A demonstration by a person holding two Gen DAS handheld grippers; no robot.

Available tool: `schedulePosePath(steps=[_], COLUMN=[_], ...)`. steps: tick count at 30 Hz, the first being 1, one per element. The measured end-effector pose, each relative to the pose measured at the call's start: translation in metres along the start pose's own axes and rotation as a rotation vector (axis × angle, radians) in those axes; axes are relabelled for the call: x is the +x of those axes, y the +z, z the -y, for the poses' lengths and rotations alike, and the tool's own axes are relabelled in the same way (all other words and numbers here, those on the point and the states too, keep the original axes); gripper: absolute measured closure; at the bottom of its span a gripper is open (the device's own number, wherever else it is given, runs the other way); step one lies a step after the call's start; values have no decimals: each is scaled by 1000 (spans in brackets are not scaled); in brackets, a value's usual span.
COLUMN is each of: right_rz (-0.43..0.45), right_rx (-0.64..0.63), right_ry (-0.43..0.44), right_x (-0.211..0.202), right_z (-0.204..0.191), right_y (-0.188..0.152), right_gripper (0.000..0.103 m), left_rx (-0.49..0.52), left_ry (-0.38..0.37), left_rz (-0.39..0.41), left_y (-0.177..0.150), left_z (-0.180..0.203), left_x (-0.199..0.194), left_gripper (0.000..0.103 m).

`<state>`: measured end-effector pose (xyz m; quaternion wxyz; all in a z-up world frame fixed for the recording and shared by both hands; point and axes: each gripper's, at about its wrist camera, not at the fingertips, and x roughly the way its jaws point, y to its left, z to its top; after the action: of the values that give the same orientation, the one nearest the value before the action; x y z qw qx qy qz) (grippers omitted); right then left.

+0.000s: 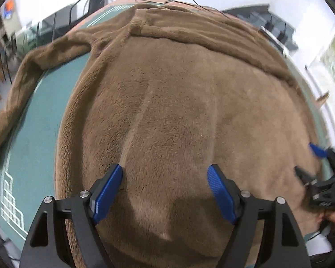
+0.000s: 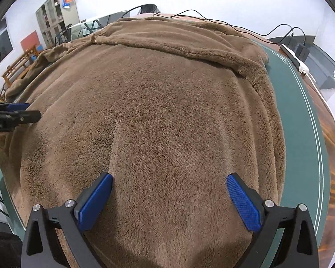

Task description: Fold clothes

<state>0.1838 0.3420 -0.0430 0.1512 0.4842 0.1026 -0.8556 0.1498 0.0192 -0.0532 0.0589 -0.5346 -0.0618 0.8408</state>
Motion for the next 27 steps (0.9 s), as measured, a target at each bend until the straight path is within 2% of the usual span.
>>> schedulePosePath(steps=[4,7,12,15,19,27], right_rz=[2,7,12,12,10,9], right_rx=[1,3,12,17,29,46], right_ry=[-2,-2,-11,-14,-24,-37], right_x=[1,2,2,2,3,2], right_z=[1,0,1,1,0,0], right_y=[1,2,2,2,3,3], right_gripper=[0,0,0,0,0,0], left_rx=[-147,-248,-537,-711,-841,-949], left_ry=[-130,-191,-309,-381,-404,-408], left_rz=[42,106,165,163,159,198], left_y=[12,21,21,9,2,12], left_z=[-29,-65,-155,-204,-245,-285], left_x=[-18,-39,-61,-57,-47,-33], left_gripper=[22,21,21,22,22,22])
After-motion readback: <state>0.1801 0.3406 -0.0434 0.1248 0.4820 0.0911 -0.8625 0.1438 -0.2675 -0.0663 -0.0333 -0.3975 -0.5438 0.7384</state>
